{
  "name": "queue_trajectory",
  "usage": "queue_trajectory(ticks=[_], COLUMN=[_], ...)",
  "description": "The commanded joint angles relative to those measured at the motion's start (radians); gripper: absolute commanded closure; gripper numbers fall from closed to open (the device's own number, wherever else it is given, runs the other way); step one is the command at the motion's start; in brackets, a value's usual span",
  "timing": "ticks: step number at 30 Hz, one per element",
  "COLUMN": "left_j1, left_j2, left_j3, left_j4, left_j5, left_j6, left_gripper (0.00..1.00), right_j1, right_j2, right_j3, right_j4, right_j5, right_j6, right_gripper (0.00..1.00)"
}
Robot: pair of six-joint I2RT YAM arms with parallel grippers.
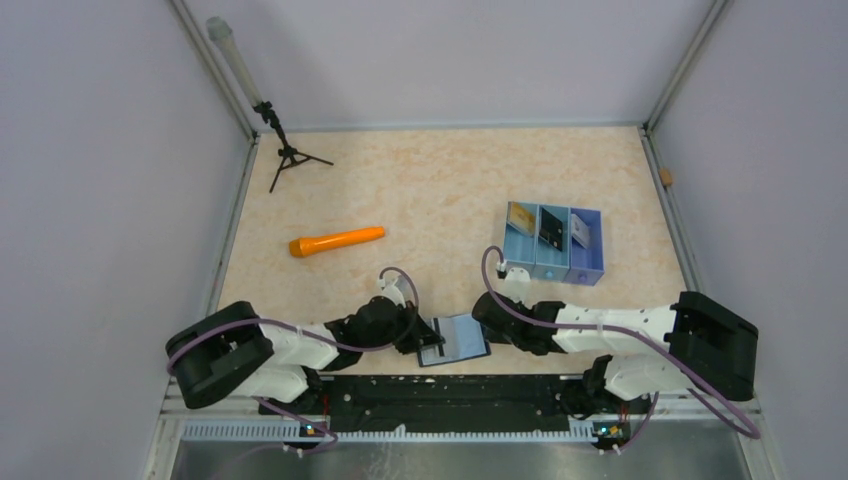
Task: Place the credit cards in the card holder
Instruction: Insert the credit card into the card holder.
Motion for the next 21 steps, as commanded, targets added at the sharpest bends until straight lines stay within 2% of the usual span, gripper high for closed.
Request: queue_trajectory(ticks=[1,12,21], left_j1=[-0.002,-0.006,-0.054], left_j2=[-0.039,0.037,0.084], left_j3=[0.021,0.017,0.014], left_j4=[-0.156,-0.062,-0.008], left_j5=[-0.091,-0.046,-0.045], left_j6=[0.096,0.085,0.020], left_gripper=[1.00,1.00,1.00], right_j1=[0.014,0.015,0.021], right_j2=[0.054,0.067,0.068], right_j3=[-0.030,-0.018,-0.016], right_j4=[-0.056,-0.052,-0.053], right_j5=[-0.033,-0.036,-0.034], right_j6=[0.006,0.000,0.000], right_gripper=[1.00,1.00,1.00])
